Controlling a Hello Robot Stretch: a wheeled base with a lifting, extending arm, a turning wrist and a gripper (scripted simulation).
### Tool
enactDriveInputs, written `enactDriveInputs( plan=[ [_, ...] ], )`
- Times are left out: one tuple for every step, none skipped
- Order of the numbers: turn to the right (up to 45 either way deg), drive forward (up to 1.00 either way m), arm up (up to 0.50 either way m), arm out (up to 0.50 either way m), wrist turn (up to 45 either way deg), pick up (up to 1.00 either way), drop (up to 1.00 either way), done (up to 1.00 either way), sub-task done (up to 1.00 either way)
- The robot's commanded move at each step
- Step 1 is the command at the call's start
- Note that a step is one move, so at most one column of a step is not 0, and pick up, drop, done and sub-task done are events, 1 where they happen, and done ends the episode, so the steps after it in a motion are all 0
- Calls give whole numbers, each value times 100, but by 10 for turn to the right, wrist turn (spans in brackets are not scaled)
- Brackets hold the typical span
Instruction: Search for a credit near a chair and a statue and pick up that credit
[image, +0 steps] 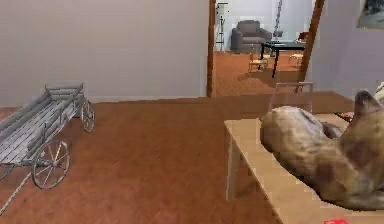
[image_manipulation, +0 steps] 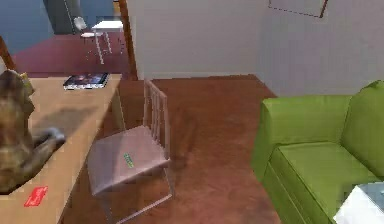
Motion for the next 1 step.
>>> enactDriveInputs(
  plan=[
    [450, 0, 0, 0, 0, 0, 0, 0, 0]
  ],
)
